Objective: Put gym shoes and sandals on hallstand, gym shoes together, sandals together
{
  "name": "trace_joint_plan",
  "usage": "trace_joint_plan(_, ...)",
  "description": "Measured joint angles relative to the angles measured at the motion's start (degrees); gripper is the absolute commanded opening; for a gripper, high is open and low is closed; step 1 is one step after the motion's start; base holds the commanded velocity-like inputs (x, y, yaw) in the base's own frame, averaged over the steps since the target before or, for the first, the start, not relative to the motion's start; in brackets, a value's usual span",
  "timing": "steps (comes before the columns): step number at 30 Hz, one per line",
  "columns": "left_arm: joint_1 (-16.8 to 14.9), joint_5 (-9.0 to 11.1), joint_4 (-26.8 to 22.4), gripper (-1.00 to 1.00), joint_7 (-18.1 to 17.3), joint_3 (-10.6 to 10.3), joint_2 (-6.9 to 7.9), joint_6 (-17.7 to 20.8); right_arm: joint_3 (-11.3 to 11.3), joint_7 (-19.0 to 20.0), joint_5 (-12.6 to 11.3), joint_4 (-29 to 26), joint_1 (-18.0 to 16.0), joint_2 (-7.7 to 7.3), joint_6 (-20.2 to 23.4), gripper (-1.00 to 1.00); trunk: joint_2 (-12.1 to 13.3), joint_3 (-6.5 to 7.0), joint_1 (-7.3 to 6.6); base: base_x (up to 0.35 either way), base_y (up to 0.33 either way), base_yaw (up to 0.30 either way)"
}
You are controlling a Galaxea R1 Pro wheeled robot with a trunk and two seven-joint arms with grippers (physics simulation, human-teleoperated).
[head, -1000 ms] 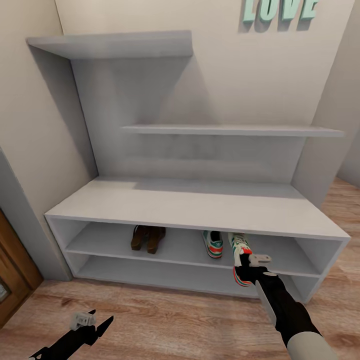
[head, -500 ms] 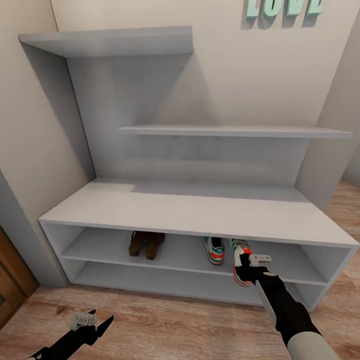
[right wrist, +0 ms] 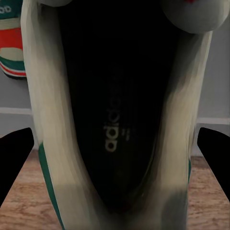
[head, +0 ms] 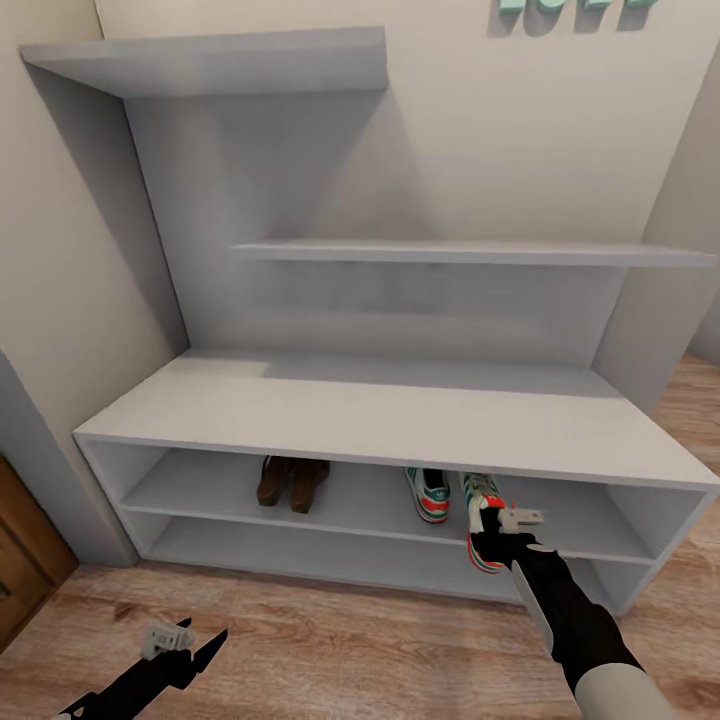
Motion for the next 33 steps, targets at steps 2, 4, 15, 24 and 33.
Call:
trace_joint_plan(2, 0.0, 0.0, -0.01, 1.0, 0.0, 0.0, 0.0, -0.01, 0.0, 0.0, 0.0, 0.0, 0.0, 0.0, -0.02, -1.0, 0.0, 0.0, -0.01, 0.061, 0.0, 0.0)
trace_joint_plan(4, 0.0, 0.0, 0.04, 1.0, 0.0, 0.0, 0.0, -0.01, 0.0, 0.0, 0.01, 0.0, 0.0, -0.05, 0.01, -1.0, 0.0, 0.0, 0.0, 0.027, 0.0, 0.0)
trace_joint_plan(15, 0.0, 0.0, 0.07, 1.0, 0.0, 0.0, 0.0, -0.02, 0.0, 0.0, 0.0, 0.0, 0.0, -0.09, 0.0, -1.0, 0.0, 0.0, -0.01, 0.183, 0.0, 0.0)
trace_joint_plan(24, 0.0, 0.0, 0.07, 1.0, 0.0, 0.0, 0.0, -0.02, 0.0, 0.0, 0.0, 0.0, 0.0, -0.09, -0.02, -1.0, 0.0, 0.0, -0.01, 0.042, 0.0, 0.0)
trace_joint_plan(33, 0.0, 0.0, 0.19, 1.0, 0.0, -0.01, 0.0, -0.02, 0.0, 0.0, 0.0, 0.0, 0.0, -0.09, 0.03, -1.0, 0.0, 0.0, 0.0, 0.104, 0.0, 0.0)
